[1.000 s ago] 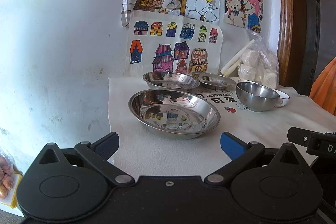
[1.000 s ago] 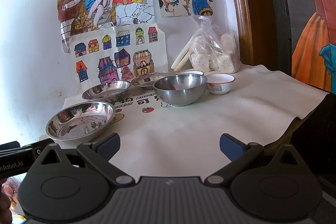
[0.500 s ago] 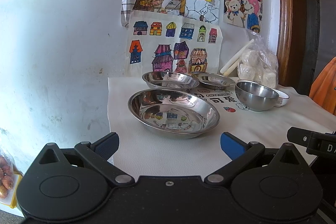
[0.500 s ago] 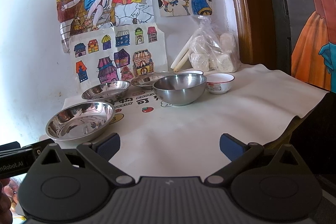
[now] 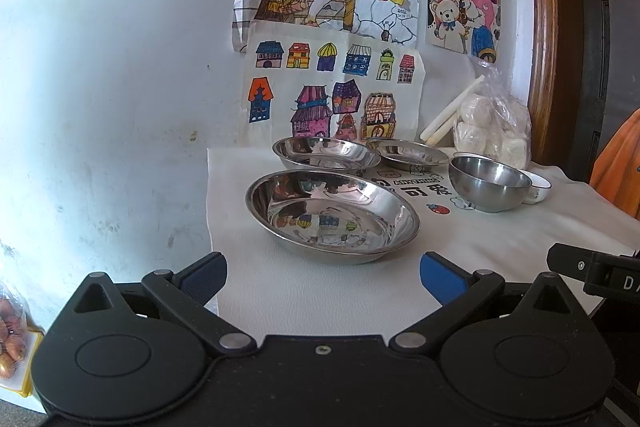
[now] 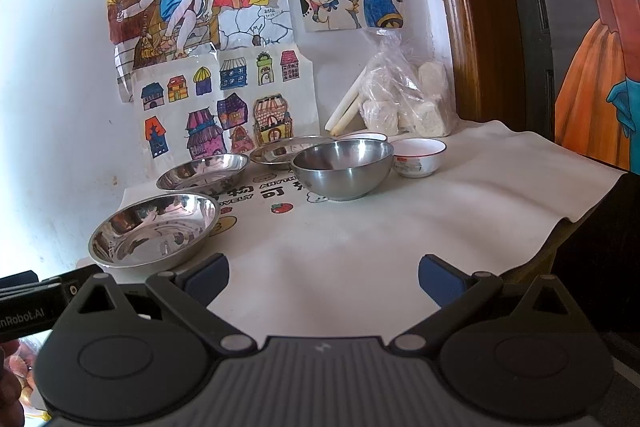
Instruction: Organize plates and bowls
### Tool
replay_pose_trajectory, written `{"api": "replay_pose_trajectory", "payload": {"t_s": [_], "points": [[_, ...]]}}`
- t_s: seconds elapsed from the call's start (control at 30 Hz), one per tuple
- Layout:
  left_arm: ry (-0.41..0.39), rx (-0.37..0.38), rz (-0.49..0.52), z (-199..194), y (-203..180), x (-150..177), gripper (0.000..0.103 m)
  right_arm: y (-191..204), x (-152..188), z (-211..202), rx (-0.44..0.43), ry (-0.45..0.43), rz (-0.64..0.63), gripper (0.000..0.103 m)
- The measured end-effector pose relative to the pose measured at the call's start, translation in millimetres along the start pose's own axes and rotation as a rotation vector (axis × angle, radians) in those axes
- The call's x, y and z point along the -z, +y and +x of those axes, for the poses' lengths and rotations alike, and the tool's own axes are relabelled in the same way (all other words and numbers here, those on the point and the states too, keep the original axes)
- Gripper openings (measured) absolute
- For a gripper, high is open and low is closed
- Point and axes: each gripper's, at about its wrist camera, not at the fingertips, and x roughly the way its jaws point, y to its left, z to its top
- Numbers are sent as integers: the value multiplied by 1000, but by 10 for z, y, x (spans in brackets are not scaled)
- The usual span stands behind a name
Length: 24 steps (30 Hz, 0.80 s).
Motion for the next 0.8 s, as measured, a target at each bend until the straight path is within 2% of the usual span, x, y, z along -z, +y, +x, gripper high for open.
{"api": "replay_pose_trajectory", "payload": {"t_s": [0.8], "points": [[1,-1,0,68,-28,53,102,-2,12,11,2,5,8,103]]}}
